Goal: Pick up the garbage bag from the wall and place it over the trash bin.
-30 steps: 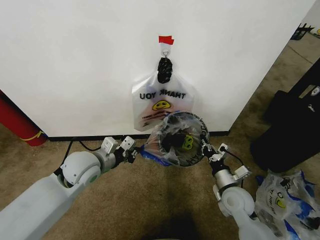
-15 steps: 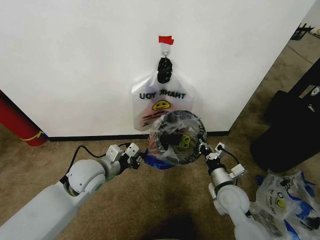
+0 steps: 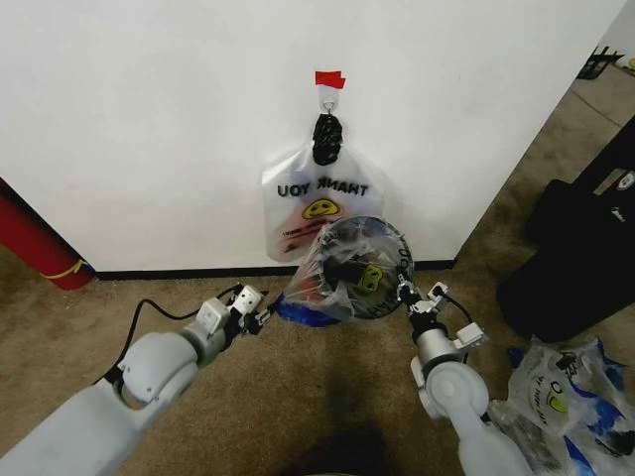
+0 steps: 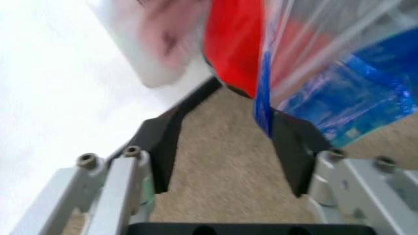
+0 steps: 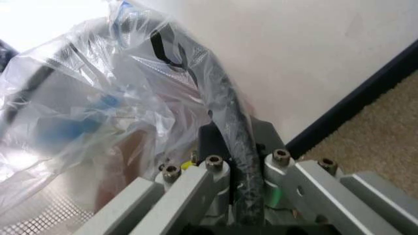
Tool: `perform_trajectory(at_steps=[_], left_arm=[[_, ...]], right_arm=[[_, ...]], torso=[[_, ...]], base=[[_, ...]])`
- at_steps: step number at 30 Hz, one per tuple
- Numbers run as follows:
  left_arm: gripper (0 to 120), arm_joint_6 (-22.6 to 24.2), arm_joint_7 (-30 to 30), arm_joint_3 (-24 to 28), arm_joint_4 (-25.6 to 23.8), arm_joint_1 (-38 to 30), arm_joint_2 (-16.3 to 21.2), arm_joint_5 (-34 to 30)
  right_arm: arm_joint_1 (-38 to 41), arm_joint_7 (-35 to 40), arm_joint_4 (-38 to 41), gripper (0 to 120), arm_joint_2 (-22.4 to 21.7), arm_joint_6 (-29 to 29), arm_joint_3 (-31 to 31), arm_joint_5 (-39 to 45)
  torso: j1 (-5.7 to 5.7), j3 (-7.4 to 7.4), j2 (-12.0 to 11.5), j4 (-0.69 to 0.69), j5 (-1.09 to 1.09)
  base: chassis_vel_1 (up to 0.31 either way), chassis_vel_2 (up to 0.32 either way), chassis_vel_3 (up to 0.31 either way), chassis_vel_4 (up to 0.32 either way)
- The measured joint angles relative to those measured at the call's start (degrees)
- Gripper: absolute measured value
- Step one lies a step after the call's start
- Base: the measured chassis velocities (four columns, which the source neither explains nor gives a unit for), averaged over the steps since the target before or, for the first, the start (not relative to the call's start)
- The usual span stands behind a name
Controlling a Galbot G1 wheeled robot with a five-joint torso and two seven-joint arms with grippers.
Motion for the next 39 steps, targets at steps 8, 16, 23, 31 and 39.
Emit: perform_trajectory(at_steps=[8, 16, 23, 31, 39], left_arm=[[88, -8.0, -4.7, -2.1, -2.0, 2.5, -1.5, -7.6], [100, 3.8, -4.2, -1.8, -6.9, 5.5, -2.9, -22.7], [100, 5.6, -9.4, -0.6, -3.7, 3.9, -7.4, -25.9], [100, 7.5, -18.2, -1.4, -1.5, 1.7, -11.2, -36.5], [93, 7.7, -19.1, -0.8, 0.3, 1.4, -13.4, -36.4]], right_arm=[[-0.4, 0.3, -0.2, 0, -0.3, -0.4, 0.3, 0.1], [-0.2, 1.4, 0.8, 0, 0.3, -0.7, 0.0, 0.8], [-1.4, 1.5, 2.8, 0, 0.5, -0.8, -0.2, 0.9], [-2.3, 1.5, 4.0, 0, 0.5, -0.9, -0.4, 0.7], [-2.5, 1.9, 5.5, 0, 1.1, -1.1, -1.3, 0.3]], torso=[[0.0, 0.0, 0.0, -0.02, 0.0], [0.0, -0.01, 0.0, 0.01, 0.01], [0.0, -0.01, 0.0, -0.01, 0.0], [0.0, -0.01, 0.0, -0.01, 0.0], [0.0, 0.0, 0.0, 0.01, 0.01]], base=[[0.0, 0.0, 0.0, 0.0], [0.0, 0.0, 0.0, 0.0], [0.0, 0.0, 0.0, 0.0], [0.0, 0.0, 0.0, 0.0], [0.0, 0.0, 0.0, 0.0]])
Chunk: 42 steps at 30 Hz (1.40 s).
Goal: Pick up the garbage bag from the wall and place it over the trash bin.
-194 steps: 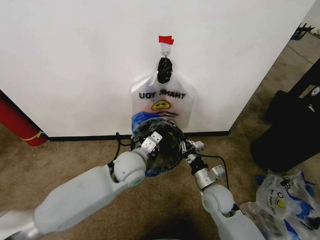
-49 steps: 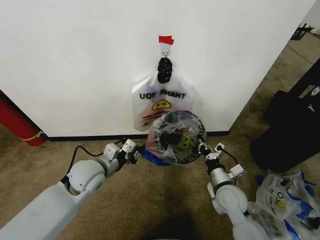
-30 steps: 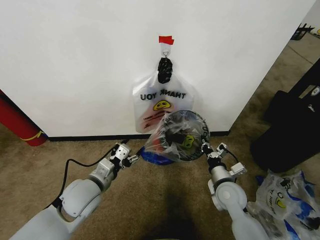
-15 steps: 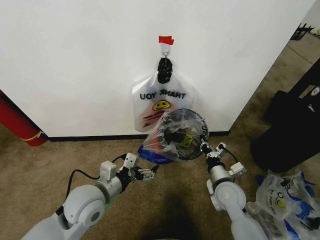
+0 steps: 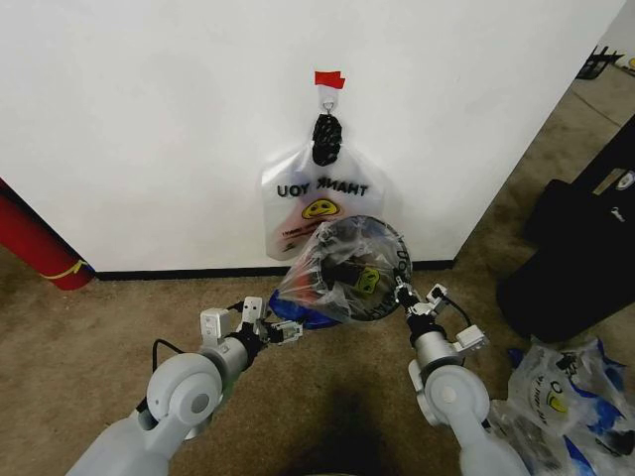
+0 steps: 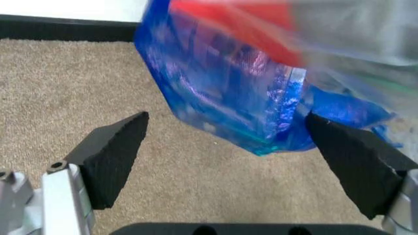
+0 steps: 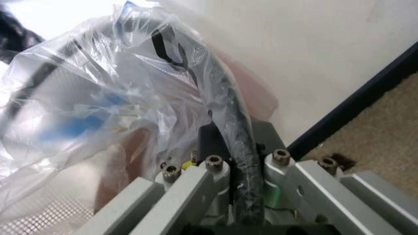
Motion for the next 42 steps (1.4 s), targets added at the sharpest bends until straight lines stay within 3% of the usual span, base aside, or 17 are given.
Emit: perform_trajectory(at_steps=[9, 17, 21, 27, 31, 33, 37, 42], left_arm=[[97, -2.5, 1.3, 0.5, 5.7, -2.9, -3.0, 4.9], [97, -3.7, 2.3, 0.9, 7.7, -3.3, -2.6, 8.7], [100, -2.9, 4.0, 0.4, 3.6, 0.5, 1.1, 9.4], [100, -2.0, 4.2, 0.0, 0.9, 2.9, 3.1, 10.0], [100, 2.2, 3.3, -0.3, -7.7, 9.7, 6.9, 13.7], [100, 2.4, 2.8, -0.5, -9.1, 10.6, 7.0, 14.4], [100, -2.0, 0.2, -1.4, -10.3, 12.2, 6.7, 22.7], [100, -4.3, 0.2, -2.1, -9.9, 12.3, 6.3, 26.9]], right_arm=[[-2.4, 3.3, 3.7, 0, 0.9, -1.0, -1.2, 0.3], [-3.7, 6.7, 6.0, 0, 1.4, -1.9, -1.6, 0.7], [-2.6, 7.5, 4.6, 0, 1.7, -2.1, -1.4, 0.4], [-1.3, 7.5, 2.8, 0, 2.1, -2.1, -1.4, 0.2], [2.6, 10.0, -1.1, 0, 3.6, -3.9, -2.4, -0.4], [3.2, 11.1, -1.7, 0, 3.7, -4.7, -2.9, -0.7], [3.9, 18.1, -1.1, 0, 3.0, -10.6, -4.8, -3.3], [3.1, 22.0, 1.0, 0, 1.0, -16.0, -5.6, -4.3]], torso=[[0.01, 0.0, 0.0, -0.02, -0.01], [0.0, 0.0, 0.0, -0.02, -0.01], [0.0, 0.0, 0.0, 0.0, -0.01], [0.0, 0.0, 0.0, -0.02, -0.01], [0.0, 0.0, 0.0, 0.0, 0.0], [0.0, 0.0, 0.0, -0.01, 0.0], [0.0, 0.0, 0.0, -0.02, -0.01], [0.0, 0.0, 0.0, -0.02, 0.0]], base=[[0.0, 0.0, 0.0, 0.0], [0.0, 0.0, 0.0, 0.0], [0.0, 0.0, 0.0, 0.0], [0.0, 0.0, 0.0, 0.0], [0.0, 0.0, 0.0, 0.0], [0.0, 0.0, 0.0, 0.0], [0.0, 0.0, 0.0, 0.0], [0.0, 0.0, 0.0, 0.0]])
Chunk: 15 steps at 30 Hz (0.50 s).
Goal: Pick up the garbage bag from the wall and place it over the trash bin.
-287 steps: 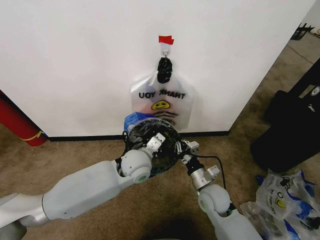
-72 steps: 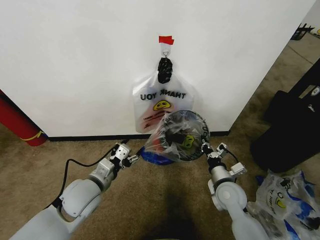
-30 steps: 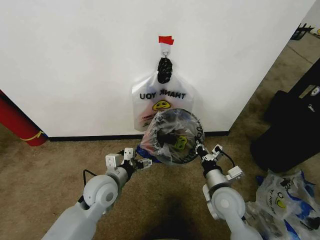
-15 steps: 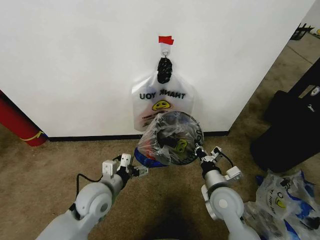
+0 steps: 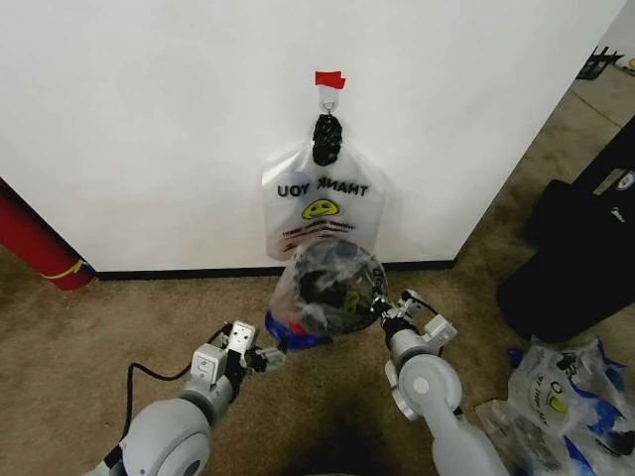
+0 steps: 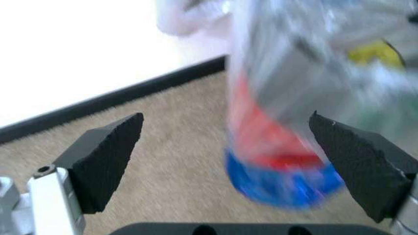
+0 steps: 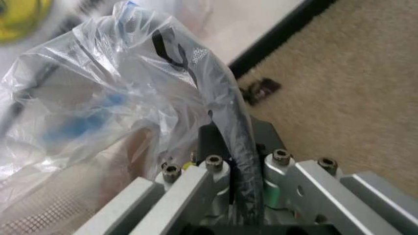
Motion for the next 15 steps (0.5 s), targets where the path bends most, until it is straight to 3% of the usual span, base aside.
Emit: perform_trajectory(at_steps=[9, 15], left_arm=[[100, -0.2, 0.7, 0.7, 0.8, -1.3, -1.5, 0.5], [100, -0.2, 0.9, 0.6, 0.8, -1.0, -1.7, 0.4]], right_arm=[[-0.3, 3.2, 0.6, 0, -2.0, -8.7, -0.4, -0.4], [0.1, 2.5, -0.7, 0, -2.3, -9.8, -0.5, -1.2]], torso=[[0.0, 0.0, 0.0, 0.0, 0.0], [0.0, 0.0, 0.0, 0.0, 0.0]], base=[[0.0, 0.0, 0.0, 0.0], [0.0, 0.0, 0.0, 0.0]])
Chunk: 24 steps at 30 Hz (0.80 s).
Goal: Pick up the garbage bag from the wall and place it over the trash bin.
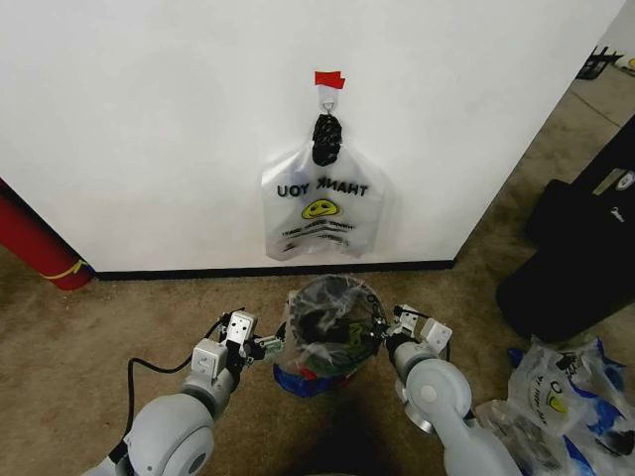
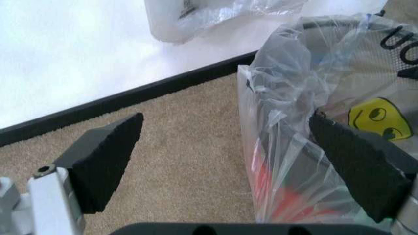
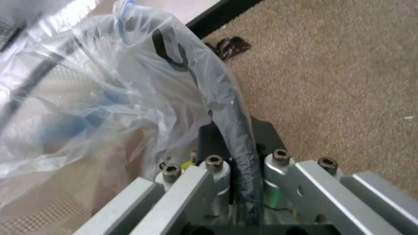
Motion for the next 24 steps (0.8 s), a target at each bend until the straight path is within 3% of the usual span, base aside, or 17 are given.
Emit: perform_trajectory(at_steps=[14, 24], left_arm=[[100, 0.0, 0.0, -0.7, -1.8, 1.1, 0.2, -0.1], [100, -0.1, 0.0, -0.7, -2.5, 2.3, 0.2, 0.2]], right_arm=[[-1.3, -1.3, 0.6, 0, -1.3, -1.8, -0.1, -1.3], [-2.9, -6.2, 2.1, 20, -2.0, -1.9, -0.1, -4.0]], torso=[[-0.01, 0.0, 0.0, 0.01, 0.01], [0.0, 0.01, 0.0, 0.0, 0.01]], base=[[0.0, 0.0, 0.0, 0.0], [0.0, 0.0, 0.0, 0.0]])
